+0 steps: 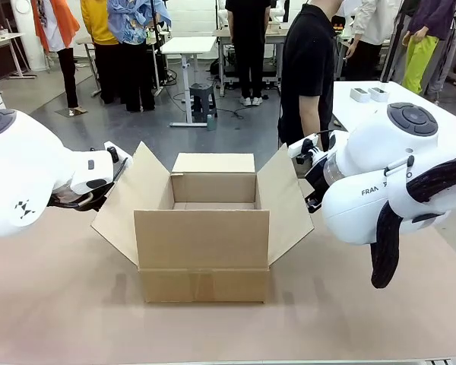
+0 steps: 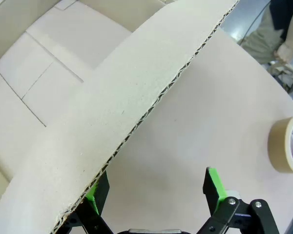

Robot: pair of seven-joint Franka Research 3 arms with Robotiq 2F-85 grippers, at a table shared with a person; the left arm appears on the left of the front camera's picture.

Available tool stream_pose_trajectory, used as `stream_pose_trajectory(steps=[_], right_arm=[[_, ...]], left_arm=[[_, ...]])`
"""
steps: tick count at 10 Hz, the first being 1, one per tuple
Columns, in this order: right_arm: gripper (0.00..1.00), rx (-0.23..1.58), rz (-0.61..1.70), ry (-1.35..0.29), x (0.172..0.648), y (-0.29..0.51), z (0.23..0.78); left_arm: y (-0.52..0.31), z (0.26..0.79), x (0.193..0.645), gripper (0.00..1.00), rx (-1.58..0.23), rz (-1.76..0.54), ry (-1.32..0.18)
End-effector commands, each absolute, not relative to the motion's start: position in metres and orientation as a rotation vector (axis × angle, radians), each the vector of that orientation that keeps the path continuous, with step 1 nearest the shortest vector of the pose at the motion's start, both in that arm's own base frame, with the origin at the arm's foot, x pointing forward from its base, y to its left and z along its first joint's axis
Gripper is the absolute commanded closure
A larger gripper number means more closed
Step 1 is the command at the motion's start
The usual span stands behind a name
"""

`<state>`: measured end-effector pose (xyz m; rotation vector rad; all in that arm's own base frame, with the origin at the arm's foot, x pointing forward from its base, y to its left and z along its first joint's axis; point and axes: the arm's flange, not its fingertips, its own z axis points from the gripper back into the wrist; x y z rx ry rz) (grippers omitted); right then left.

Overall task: Wrap the clocks to prevent damage.
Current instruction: Open the side flaps of the Package Box.

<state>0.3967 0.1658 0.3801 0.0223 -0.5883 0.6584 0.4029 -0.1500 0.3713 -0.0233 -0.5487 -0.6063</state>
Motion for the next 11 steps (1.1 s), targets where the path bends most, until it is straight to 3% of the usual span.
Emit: stream_pose_trajectory(steps=[1,3,5,8,10,11], right_arm=[[0.00,-0.020,0.697,-0.622,0.395,0.156,0.391],[0.00,0.039,0.697,-0.581,0.401,0.126,0.445],[0.00,0.001,0.693,-0.538,0.385,0.105,0.503],[0.00,-0.062,0.714,-0.554,0.330,0.095,0.582],[0.00,-0.072,0.730,-0.545,0.307,0.092,0.604],[0.00,-0.034,0.704,-0.558,0.325,0.093,0.591]], left_arm=[[-0.150,0.371,0.403,0.00,-0.023,-0.606,-0.549],[-0.126,0.440,0.417,0.00,0.014,-0.773,-0.556],[-0.110,0.506,0.401,0.00,0.017,-0.843,-0.585],[-0.095,0.581,0.370,0.00,0.047,-0.887,-0.569],[-0.087,0.600,0.349,0.00,0.064,-0.855,-0.584],[-0.093,0.591,0.360,0.00,0.034,-0.859,-0.591]])
